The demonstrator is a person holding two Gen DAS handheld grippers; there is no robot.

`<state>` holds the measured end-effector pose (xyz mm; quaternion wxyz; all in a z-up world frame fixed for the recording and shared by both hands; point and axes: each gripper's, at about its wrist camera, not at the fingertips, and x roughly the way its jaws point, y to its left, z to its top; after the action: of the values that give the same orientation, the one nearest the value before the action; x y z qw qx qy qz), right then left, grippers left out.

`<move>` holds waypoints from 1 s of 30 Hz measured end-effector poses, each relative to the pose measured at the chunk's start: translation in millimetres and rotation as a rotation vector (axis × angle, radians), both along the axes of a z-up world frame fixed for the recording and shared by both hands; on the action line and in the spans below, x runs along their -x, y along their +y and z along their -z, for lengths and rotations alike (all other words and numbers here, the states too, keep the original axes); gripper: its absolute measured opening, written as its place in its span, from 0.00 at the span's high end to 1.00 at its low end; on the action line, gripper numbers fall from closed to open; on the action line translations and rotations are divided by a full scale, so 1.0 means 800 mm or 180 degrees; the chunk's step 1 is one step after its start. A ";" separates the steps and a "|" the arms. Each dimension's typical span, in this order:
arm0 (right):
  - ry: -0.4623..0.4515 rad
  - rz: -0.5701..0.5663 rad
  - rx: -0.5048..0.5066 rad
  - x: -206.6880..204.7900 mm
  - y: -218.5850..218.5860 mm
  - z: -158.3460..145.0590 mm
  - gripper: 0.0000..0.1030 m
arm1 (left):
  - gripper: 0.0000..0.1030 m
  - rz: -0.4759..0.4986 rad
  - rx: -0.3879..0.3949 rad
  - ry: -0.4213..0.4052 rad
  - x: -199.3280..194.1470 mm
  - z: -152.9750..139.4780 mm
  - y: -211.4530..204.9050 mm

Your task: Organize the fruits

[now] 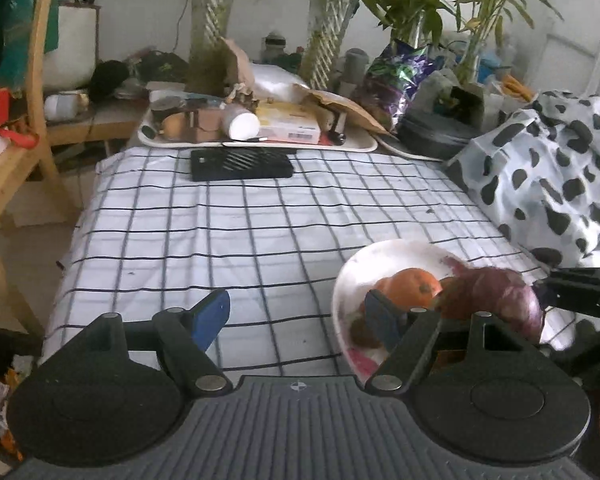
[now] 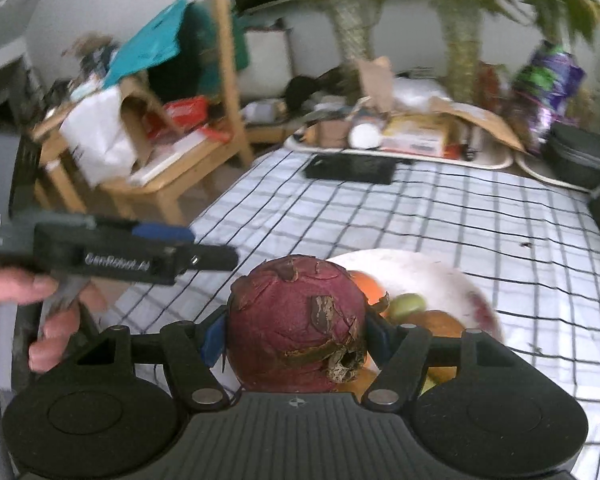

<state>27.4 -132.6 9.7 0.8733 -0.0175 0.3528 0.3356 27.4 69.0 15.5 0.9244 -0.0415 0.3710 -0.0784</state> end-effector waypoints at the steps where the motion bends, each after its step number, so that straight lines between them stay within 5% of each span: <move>1: -0.0005 -0.0056 0.0051 0.001 0.007 0.002 0.32 | 0.29 -0.0007 -0.0018 0.0002 0.002 0.001 0.003; 12: 0.0011 -0.0210 0.0580 -0.006 0.051 0.035 0.27 | 0.29 0.0035 -0.0031 0.0018 0.003 0.004 0.004; 16: -0.0245 -0.0131 0.0538 0.002 0.043 0.024 0.00 | 0.29 0.0052 -0.0081 0.0019 0.005 0.005 0.001; 30: -0.0028 0.0672 0.0692 0.034 -0.027 0.010 0.00 | 0.29 0.0080 -0.0243 0.0016 0.042 -0.003 -0.037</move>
<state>0.4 -154.2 1.7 0.8982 -0.0763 0.3830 0.2017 -6.2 39.3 18.1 0.9233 -0.0017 0.3766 -0.0757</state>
